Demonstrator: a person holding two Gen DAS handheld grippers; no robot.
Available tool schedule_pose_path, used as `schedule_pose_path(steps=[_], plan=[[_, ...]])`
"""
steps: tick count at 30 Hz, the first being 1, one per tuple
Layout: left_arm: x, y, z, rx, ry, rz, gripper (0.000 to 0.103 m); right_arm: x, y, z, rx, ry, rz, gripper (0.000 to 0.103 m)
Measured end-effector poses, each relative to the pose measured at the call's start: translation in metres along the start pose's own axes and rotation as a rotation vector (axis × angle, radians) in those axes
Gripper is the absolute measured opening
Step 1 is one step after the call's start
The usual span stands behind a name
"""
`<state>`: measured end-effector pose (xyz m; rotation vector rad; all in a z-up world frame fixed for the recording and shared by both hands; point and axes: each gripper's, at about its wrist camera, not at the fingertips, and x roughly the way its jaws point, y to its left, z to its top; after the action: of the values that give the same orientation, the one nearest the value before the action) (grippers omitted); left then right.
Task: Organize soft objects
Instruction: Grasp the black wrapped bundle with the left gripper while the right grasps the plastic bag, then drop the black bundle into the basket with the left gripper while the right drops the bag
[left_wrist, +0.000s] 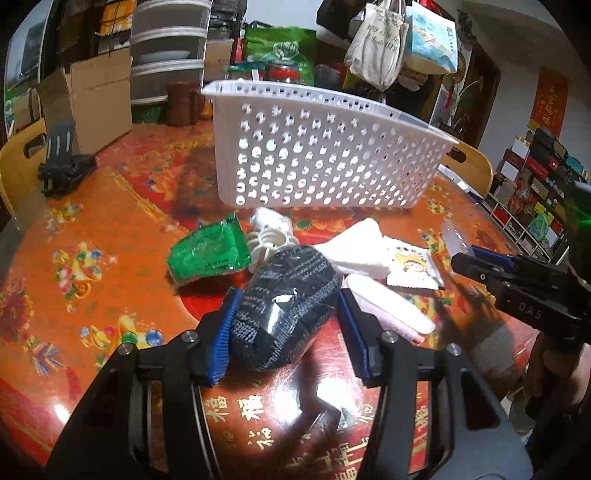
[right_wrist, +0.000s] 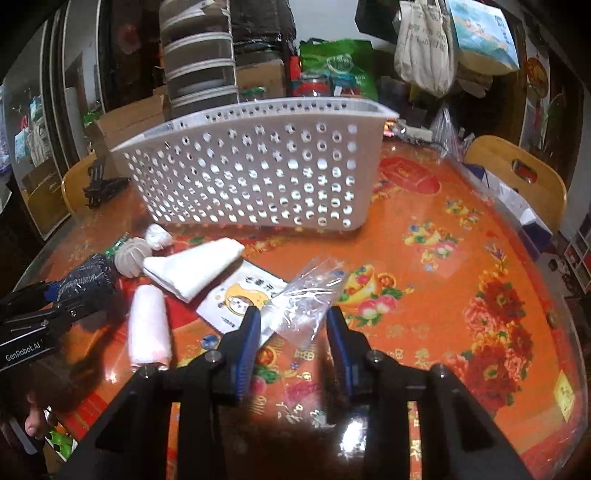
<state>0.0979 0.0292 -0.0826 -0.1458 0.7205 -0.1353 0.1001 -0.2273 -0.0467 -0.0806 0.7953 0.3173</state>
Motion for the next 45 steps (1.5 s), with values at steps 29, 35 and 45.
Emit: schedule_pose_path(steps=[29,35,45], plan=[[-0.075,-0.012,0.133,0.080,-0.155,-0.006,0.049,-0.069,0.004,0.088,-0.114,-0.183,0.087,0.036],[-0.064,-0.010,0.183,0.075,-0.125,-0.009,0.049,-0.063,0.010,0.123,-0.145,-0.179,0.084,0.036],[0.004,-0.001,0.259,0.051,-0.013,0.035,0.049,-0.001,-0.006,0.182,-0.168,-0.102,0.022,0.036]])
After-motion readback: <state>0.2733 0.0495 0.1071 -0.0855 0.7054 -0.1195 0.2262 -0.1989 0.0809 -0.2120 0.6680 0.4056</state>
